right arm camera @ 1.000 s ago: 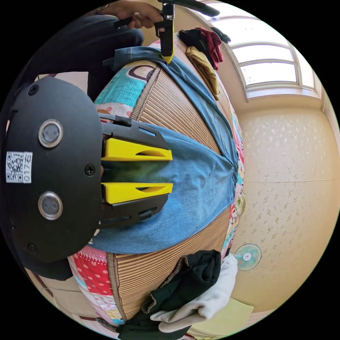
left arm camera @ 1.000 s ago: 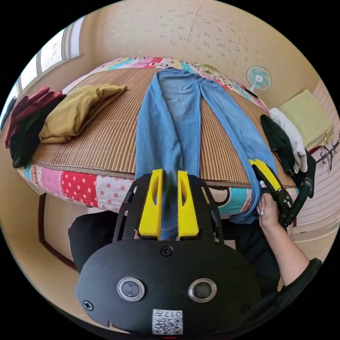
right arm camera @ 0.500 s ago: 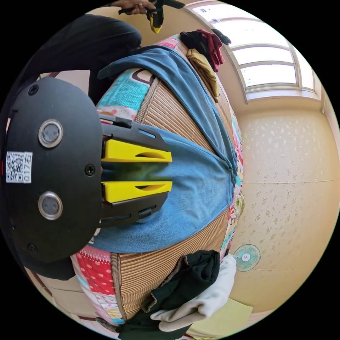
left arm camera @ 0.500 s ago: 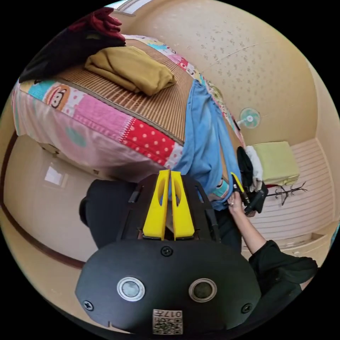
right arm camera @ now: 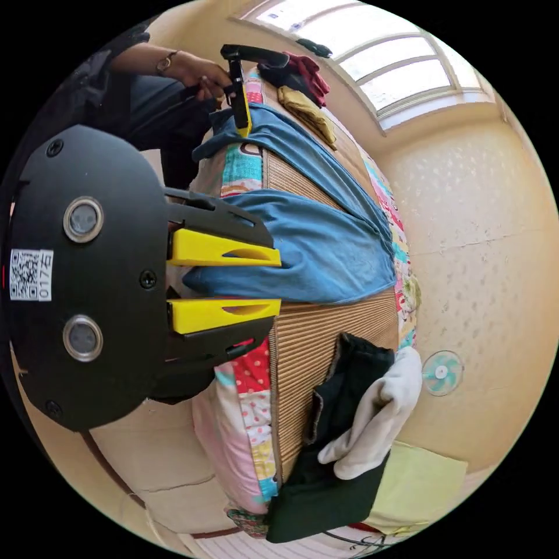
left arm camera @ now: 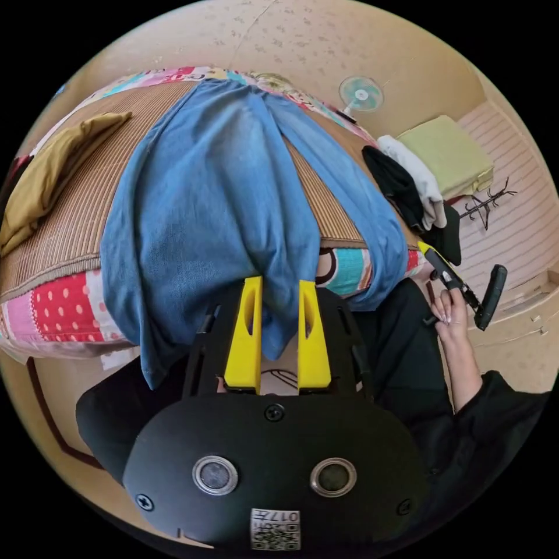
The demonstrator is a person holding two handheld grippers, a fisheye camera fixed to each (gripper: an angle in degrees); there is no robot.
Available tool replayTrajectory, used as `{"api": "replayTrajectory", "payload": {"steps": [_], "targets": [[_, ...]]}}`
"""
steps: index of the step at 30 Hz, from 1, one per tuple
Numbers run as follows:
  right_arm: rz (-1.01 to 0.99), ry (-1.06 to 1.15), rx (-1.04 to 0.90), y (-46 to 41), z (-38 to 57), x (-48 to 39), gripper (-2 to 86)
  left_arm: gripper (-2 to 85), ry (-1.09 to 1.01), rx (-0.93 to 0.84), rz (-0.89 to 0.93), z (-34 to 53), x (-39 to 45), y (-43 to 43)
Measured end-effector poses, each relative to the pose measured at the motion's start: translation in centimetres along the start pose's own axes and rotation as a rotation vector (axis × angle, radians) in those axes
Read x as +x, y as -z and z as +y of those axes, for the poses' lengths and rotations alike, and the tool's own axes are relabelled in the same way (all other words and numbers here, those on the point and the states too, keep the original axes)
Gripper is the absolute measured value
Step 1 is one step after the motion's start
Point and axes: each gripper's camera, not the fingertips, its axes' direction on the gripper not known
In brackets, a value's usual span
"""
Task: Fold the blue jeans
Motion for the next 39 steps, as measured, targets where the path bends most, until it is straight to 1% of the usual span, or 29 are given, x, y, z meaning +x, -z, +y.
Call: {"api": "replayTrajectory", "payload": {"steps": [2,4,6,7,8,9,11,13,14,15,17,19,21,22,25,28,30,32,35,37,39], "targets": [[-0.004,-0.053,-0.056,-0.1,0.2,2.3,9.6,9.3,-0.008,-0.062,-0.024,-0.4,1.3,0.4],[-0.019,-0.066,-0.087,-0.5,0.4,4.2,9.7,9.2,0.002,-0.065,0.048,0.1,2.3,0.8],[-0.19,-0.067,-0.155,-2.0,-0.2,6.1,9.4,8.1,-0.006,-0.05,0.154,0.9,3.0,1.0],[-0.23,-0.07,-0.178,-2.5,-0.4,6.5,9.2,8.0,-0.011,-0.05,0.207,1.3,3.4,0.8],[-0.279,-0.078,-0.241,-3.9,-0.8,6.9,8.7,7.9,-0.014,-0.053,0.224,1.5,3.7,0.6],[-0.284,-0.082,-0.333,-5.6,-1.1,7.1,8.0,7.9,-0.026,-0.063,0.237,1.7,4.3,0.2],[-0.238,-0.078,-0.356,-5.8,-1.4,7.5,4.6,7.9,-0.054,-0.098,0.22,1.8,5.2,-0.5],[-0.288,-0.039,-0.4,-4.8,-1.9,7.8,3.1,7.9,-0.068,-0.135,0.208,1.6,5.8,-0.7],[-0.35,-0.024,-0.369,-2.7,-2.2,8.0,2.6,7.9,-0.068,-0.138,0.213,1.6,5.8,-0.6],[-0.418,0.007,-0.248,0.5,-2.3,8.3,2.2,7.9,-0.057,-0.144,0.222,1.5,5.8,-0.2],[-0.428,0.042,-0.102,4.1,-1.9,9.1,1.8,7.8,-0.052,-0.147,0.25,1.2,5.6,0.4],[-0.321,0.015,-0.164,3.8,-1.8,10.8,1.5,8.1,-0.044,-0.137,0.312,0.7,5.5,0.8],[-0.157,-0.071,-0.405,0.0,-1.3,13.7,1.3,8.5,-0.052,-0.131,0.352,0.2,5.8,0.7],[-0.157,-0.088,-0.428,-0.4,-1.2,14.1,1.3,8.7,-0.065,-0.142,0.361,-0.2,6.3,0.5],[-0.231,-0.029,-0.33,1.8,-0.8,12.5,1.2,9.9,-0.11,-0.156,0.378,-1.3,8.1,0.6],[-0.28,0.08,-0.237,4.3,-0.4,8.8,1.0,11.7,-0.152,-0.116,0.43,-2.7,10.3,1.7],[-0.373,0.133,-0.204,5.0,-0.2,6.2,0.9,12.9,-0.176,-0.098,0.435,-3.9,11.7,2.0],[-0.443,0.156,-0.196,5.0,0.0,4.8,0.8,13.5,-0.205,-0.118,0.419,-5.1,13.1,1.5],[-0.514,0.203,-0.195,4.3,0.3,3.0,0.9,13.2,-0.235,-0.213,0.34,-6.5,14.8,-0.9],[-0.573,0.24,-0.231,3.3,0.3,2.3,1.1,6.8,-0.231,-0.245,0.303,-6.4,15.0,-2.5],[-0.644,0.385,-0.328,2.4,-0.7,1.8,1.5,1.2,-0.22,-0.205,0.262,-5.9,14.4,-2.3]]}}
